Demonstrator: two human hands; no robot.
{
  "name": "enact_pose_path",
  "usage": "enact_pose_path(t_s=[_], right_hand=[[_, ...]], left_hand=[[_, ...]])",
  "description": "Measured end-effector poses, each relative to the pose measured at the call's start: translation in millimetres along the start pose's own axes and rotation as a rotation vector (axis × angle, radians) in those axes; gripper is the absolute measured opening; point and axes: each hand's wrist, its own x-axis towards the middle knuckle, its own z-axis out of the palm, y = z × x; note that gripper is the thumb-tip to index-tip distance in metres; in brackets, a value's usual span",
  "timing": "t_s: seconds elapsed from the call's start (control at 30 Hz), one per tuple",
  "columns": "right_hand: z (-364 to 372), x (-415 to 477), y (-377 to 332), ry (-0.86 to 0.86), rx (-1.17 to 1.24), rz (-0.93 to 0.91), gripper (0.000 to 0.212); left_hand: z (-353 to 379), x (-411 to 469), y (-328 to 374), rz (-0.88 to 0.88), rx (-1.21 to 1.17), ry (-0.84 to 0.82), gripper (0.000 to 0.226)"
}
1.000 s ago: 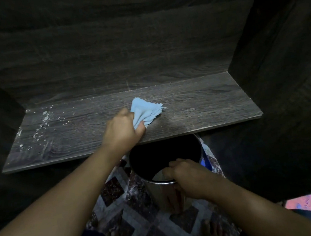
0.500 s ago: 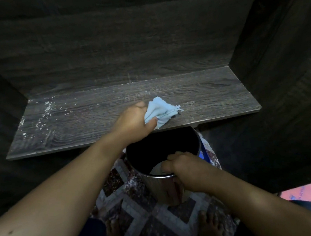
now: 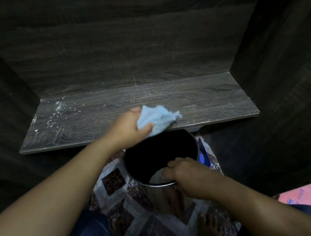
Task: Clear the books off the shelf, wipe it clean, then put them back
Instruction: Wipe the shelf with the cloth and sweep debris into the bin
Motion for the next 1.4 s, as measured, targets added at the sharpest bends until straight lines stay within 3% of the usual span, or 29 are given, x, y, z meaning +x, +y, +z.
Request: enact_pose_path(t_s=[0.07, 0.2, 0.3, 0.4, 0.47, 0.6, 0.73, 0.8, 1.07, 1.13, 1.23, 1.27, 1.4], right_hand=[[-1, 2, -1, -0.005, 0.012, -0.005, 0.033], [0, 4, -1, -0.013, 0.026, 0.000, 0.033], [0, 4, 3, -0.008, 0.026, 0.013, 0.035], [4, 4, 8, 0.017, 0.036, 0.022, 0.035], [6, 4, 10, 0.025, 0.031, 0.018, 0.033], [7, 2, 11, -0.002, 0.020, 0.016, 0.030], [4, 1, 6, -0.054, 0.006, 0.017, 0.030], [2, 3, 1, -0.074, -0.016, 0.010, 0.031], [-3, 10, -11, -0.049, -0.020, -0.005, 0.032], [-4, 12, -13, -0.045, -0.028, -0.012, 0.031], [-4, 14, -15, -0.038, -0.073, -0.019, 0.033], [-4, 15, -15, -0.037, -0.082, -0.020, 0.034], [-3, 18, -11, 0.006, -0.067, -0.024, 0.029]], left_hand=[[-15, 13, -3, 0.017, 0.051, 0.128, 0.042], [-24, 37, -21, -0.024, 0.189, 0.154, 0.041], [-12, 39, -30, -0.050, 0.314, 0.105, 0.033], [8, 34, -23, -0.009, 0.367, 0.064, 0.045], [15, 32, -11, 0.044, 0.337, 0.023, 0.047], [17, 24, 1, 0.153, 0.196, -0.043, 0.030], [7, 12, 2, 0.196, 0.162, -0.213, 0.054], [-2, 4, 6, 0.120, 0.098, -0.118, 0.048], [-27, -20, 14, -0.191, 0.066, 0.551, 0.041], [-18, -31, 15, -0.201, 0.078, 0.545, 0.040], [3, -43, 5, -0.150, 0.235, 0.136, 0.048], [4, -45, 2, -0.135, 0.229, 0.113, 0.047], [-10, -39, 9, -0.135, 0.124, 0.445, 0.032]])
